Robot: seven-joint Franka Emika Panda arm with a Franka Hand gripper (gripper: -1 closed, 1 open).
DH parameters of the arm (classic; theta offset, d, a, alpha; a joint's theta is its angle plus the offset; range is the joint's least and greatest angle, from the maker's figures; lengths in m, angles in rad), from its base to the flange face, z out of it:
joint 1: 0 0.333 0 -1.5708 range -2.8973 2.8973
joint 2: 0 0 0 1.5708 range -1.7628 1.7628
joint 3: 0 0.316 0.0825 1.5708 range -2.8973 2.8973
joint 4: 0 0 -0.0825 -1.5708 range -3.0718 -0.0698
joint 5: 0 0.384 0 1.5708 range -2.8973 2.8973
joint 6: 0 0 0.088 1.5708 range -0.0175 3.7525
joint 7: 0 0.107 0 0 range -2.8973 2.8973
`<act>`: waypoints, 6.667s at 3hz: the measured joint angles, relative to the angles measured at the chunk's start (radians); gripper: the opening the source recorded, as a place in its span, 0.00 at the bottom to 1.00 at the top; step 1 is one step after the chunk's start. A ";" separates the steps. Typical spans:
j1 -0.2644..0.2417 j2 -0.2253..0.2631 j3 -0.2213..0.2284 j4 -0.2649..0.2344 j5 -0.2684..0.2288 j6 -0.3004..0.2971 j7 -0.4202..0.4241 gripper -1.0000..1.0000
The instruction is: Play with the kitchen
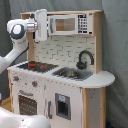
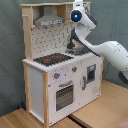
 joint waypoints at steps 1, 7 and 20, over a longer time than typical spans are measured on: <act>0.048 0.000 -0.010 -0.063 0.000 0.056 -0.045 0.00; 0.306 -0.002 -0.047 -0.418 0.000 0.314 -0.213 0.00; 0.171 0.422 0.332 -0.324 0.433 -0.150 -0.226 1.00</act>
